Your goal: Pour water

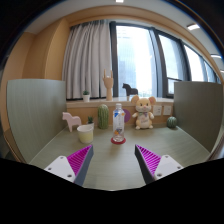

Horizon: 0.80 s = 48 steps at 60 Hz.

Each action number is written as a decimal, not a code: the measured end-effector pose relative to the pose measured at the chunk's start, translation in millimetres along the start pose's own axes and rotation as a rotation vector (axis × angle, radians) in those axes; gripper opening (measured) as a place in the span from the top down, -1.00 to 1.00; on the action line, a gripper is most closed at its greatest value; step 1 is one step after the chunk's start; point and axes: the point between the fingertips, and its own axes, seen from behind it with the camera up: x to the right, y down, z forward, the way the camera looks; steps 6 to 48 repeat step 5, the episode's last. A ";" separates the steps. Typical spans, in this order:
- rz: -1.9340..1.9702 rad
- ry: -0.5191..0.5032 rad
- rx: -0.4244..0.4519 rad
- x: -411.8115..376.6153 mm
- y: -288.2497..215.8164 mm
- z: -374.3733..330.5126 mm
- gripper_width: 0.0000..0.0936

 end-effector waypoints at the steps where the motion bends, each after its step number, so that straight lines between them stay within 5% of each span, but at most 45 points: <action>1: -0.002 0.002 0.001 -0.1 -0.8 -1.3 -0.82; 48: 0.000 -0.003 0.008 -2.1 -2.8 -6.7 -0.82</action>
